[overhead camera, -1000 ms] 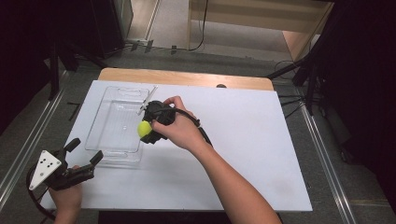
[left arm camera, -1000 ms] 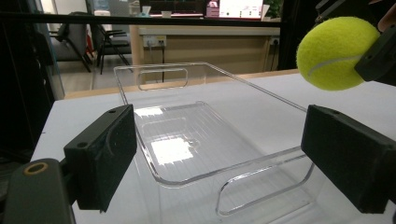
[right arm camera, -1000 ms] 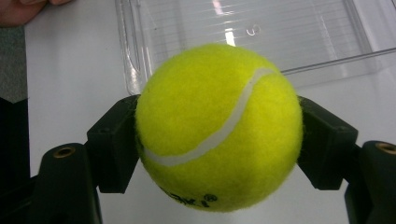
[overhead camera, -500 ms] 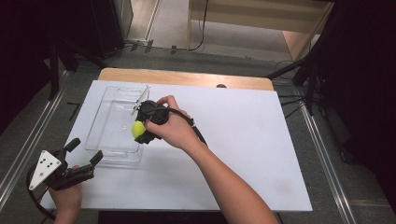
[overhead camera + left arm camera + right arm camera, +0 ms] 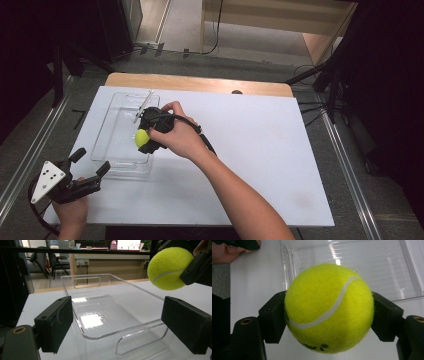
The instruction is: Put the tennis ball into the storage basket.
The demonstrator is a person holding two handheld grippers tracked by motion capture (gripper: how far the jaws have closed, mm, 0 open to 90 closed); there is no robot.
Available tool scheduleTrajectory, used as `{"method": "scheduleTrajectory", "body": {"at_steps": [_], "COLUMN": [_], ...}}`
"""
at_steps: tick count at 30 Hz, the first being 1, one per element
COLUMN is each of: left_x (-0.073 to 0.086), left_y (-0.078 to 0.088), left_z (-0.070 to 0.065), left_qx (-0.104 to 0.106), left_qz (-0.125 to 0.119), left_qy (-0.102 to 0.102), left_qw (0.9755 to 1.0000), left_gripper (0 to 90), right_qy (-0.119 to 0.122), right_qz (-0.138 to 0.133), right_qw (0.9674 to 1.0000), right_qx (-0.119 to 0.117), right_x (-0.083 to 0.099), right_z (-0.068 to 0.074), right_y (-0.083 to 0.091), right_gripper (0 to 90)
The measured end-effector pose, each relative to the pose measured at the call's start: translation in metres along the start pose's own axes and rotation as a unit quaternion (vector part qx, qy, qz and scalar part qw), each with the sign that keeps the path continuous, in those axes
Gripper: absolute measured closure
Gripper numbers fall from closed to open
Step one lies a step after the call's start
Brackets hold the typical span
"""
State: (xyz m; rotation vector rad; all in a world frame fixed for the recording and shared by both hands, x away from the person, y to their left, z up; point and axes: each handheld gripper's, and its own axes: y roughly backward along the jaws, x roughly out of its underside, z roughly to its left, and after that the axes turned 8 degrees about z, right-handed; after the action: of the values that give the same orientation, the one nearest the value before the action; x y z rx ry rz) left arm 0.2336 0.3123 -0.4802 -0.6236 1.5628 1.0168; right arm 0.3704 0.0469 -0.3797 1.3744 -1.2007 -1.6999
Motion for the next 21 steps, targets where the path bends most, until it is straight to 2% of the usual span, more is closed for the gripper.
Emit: {"method": "scheduleTrajectory", "body": {"at_steps": [12, 21], "left_x": [0.0, 0.0], "left_y": [-0.001, -0.001], "left_z": [-0.001, -0.001], "left_qx": [0.0, 0.001], "left_qz": [0.0, 0.001], "left_qy": [-0.001, -0.002], "left_qw": [1.0, 1.0], "left_gripper": [11.1, 11.1], "right_qy": [0.009, 0.005], "right_qz": [0.002, 0.005], "right_qw": [0.9999, 0.9999], "right_qx": [-0.006, -0.008], "right_x": [-0.011, -0.016], "right_z": [0.001, 0.001], "right_y": [-0.008, -0.014], "right_gripper": [23.7, 23.7]}}
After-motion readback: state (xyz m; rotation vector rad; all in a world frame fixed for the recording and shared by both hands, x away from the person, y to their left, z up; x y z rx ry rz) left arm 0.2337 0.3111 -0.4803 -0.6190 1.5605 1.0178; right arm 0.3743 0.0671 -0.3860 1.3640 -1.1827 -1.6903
